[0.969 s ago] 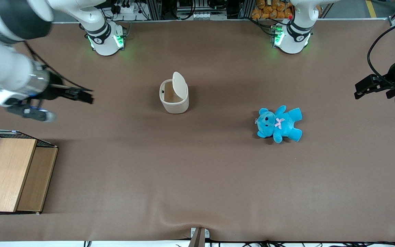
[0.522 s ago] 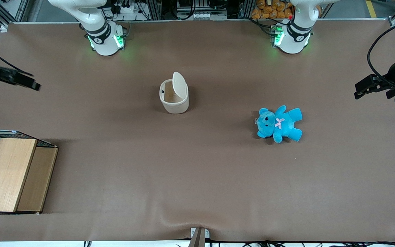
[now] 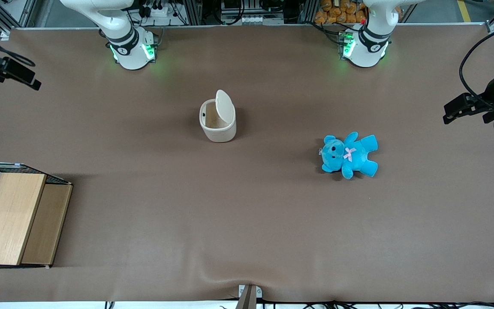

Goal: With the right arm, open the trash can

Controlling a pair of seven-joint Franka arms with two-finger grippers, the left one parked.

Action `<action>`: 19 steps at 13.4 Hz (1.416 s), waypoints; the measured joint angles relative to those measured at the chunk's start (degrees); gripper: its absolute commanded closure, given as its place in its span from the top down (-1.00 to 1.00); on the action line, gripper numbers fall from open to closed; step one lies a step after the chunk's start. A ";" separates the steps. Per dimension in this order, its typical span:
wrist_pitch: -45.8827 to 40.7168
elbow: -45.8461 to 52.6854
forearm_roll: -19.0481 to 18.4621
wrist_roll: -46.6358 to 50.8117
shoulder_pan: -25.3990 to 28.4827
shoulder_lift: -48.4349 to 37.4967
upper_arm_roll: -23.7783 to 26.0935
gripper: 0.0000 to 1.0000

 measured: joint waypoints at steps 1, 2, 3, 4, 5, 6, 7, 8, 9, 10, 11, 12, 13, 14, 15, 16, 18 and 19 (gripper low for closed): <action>0.82 -1.63 -0.07 -0.02 -0.02 -1.16 -0.03 1.00; 1.94 -2.72 -0.12 -0.13 -0.04 -1.73 -0.08 1.00; 3.02 -3.28 -0.27 -0.33 -0.04 -1.85 -0.10 1.00; 3.62 -3.60 -0.54 -0.61 -0.05 -1.85 -0.13 1.00; 3.83 -3.79 -0.73 -1.04 -0.15 -1.90 -0.21 1.00; 3.99 -4.05 -0.82 -1.32 -0.32 -2.03 -0.34 1.00; 4.26 -4.23 -0.84 -1.47 -0.39 -2.11 -0.51 1.00; 5.05 -4.34 -0.86 -1.50 -0.39 -2.10 -0.57 1.00; 6.11 -4.47 -0.90 -1.50 -0.40 -1.98 -0.58 1.00; 6.86 -4.46 -0.98 -1.50 -0.43 -1.55 -0.61 1.00; 7.40 -4.41 -1.03 -1.50 -0.54 -0.93 -0.67 1.00; 7.71 -4.32 -1.09 -1.49 -0.68 -0.27 -0.75 1.00; 7.84 -4.23 -1.15 -1.49 -0.84 0.23 -0.80 1.00; 7.94 -4.05 -1.15 -1.73 -1.08 0.55 -0.82 1.00; 7.97 -3.81 -1.15 -3.70 -1.47 0.81 -0.86 1.00; 7.94 -3.52 -1.14 -7.24 -1.82 1.07 -1.00 1.00; 7.92 -3.41 -1.14 -11.77 -2.20 1.41 -1.23 1.00; 7.91 -3.41 -1.14 -12.56 -2.25 1.52 -1.28 1.00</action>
